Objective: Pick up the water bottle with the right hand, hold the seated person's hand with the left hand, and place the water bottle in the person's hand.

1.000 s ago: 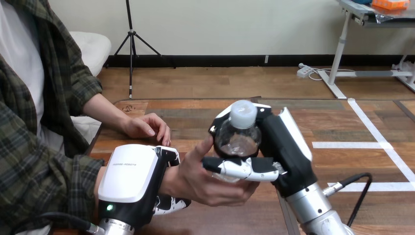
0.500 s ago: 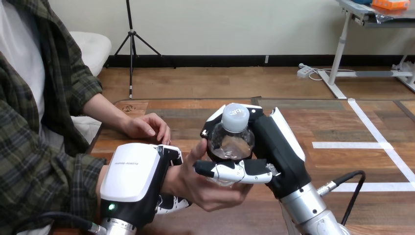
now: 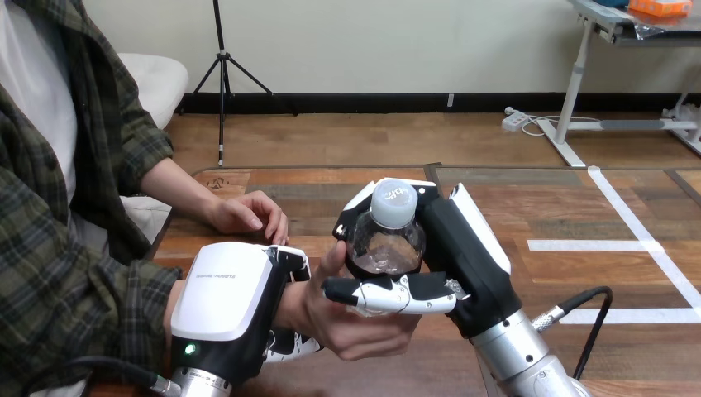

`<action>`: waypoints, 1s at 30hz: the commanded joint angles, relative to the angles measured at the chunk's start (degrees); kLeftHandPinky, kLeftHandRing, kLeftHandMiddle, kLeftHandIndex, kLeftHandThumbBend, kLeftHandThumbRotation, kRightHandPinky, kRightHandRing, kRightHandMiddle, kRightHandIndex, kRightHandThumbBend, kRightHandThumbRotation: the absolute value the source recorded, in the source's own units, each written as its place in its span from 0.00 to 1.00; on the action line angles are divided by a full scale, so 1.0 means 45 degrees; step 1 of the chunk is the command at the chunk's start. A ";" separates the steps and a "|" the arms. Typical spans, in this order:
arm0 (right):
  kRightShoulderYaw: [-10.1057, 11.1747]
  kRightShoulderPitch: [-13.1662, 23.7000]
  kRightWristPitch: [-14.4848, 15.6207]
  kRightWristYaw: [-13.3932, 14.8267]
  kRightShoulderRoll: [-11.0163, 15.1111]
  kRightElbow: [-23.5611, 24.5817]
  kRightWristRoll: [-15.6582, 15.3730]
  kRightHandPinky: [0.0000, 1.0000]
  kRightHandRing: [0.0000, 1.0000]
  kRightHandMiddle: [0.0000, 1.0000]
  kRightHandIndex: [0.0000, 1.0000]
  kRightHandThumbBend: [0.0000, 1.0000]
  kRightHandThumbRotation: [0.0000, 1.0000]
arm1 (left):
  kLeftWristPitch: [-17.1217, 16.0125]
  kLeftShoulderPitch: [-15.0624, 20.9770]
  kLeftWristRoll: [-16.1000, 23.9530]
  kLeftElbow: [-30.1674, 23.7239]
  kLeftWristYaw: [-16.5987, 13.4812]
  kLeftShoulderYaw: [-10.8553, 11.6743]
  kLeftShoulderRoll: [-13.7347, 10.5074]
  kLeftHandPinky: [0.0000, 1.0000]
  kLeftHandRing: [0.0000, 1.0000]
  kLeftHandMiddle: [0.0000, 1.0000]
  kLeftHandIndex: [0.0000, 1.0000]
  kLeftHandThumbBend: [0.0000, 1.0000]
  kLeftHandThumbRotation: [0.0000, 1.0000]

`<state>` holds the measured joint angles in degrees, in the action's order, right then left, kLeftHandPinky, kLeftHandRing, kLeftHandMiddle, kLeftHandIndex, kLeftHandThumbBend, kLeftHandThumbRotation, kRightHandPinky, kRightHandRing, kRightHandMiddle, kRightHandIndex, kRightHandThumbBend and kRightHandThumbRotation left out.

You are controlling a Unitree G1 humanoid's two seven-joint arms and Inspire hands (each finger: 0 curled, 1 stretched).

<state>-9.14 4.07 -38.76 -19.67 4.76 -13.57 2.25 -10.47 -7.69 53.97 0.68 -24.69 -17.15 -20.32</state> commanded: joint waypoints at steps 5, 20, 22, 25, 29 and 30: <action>-0.0102 0.0522 -0.0315 -0.0219 -0.0055 0.0730 0.0265 0.30 0.34 0.39 0.44 0.72 0.00 | -0.0249 0.0526 -0.0475 -0.0339 0.0020 -0.0015 0.0212 0.18 0.21 0.26 0.26 0.87 0.00; -0.0130 0.0566 -0.0223 -0.0144 -0.0099 0.0777 0.0044 0.29 0.32 0.38 0.44 0.73 0.00 | -0.0185 0.0489 -0.0375 -0.0393 -0.0029 -0.0021 0.0164 0.19 0.21 0.26 0.26 0.87 0.00; -0.0137 0.0576 -0.0216 -0.0160 -0.0102 0.0766 0.0078 0.29 0.32 0.38 0.44 0.73 0.00 | -0.0192 0.0492 -0.0371 -0.0382 -0.0044 -0.0016 0.0156 0.19 0.21 0.26 0.26 0.87 0.00; -0.0138 0.0584 -0.0199 -0.0169 -0.0107 0.0764 0.0106 0.29 0.32 0.38 0.44 0.73 0.00 | -0.0215 0.0504 -0.0374 -0.0343 -0.0082 -0.0006 0.0144 0.19 0.21 0.26 0.26 0.87 0.00; -0.0129 0.0594 -0.0208 -0.0153 -0.0127 0.0744 0.0119 0.28 0.32 0.38 0.44 0.72 0.00 | -0.0271 0.0530 -0.0376 -0.0288 -0.0157 0.0005 0.0122 0.19 0.21 0.26 0.26 0.87 0.00; -0.0126 0.0595 -0.0204 -0.0152 -0.0130 0.0741 0.0125 0.29 0.32 0.38 0.44 0.72 0.00 | -0.0280 0.0537 -0.0374 -0.0278 -0.0168 0.0006 0.0115 0.19 0.21 0.26 0.26 0.87 0.00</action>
<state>-9.36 4.08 -38.78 -20.10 4.48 -13.56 2.30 -10.50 -7.69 53.46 0.68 -24.77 -17.11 -20.35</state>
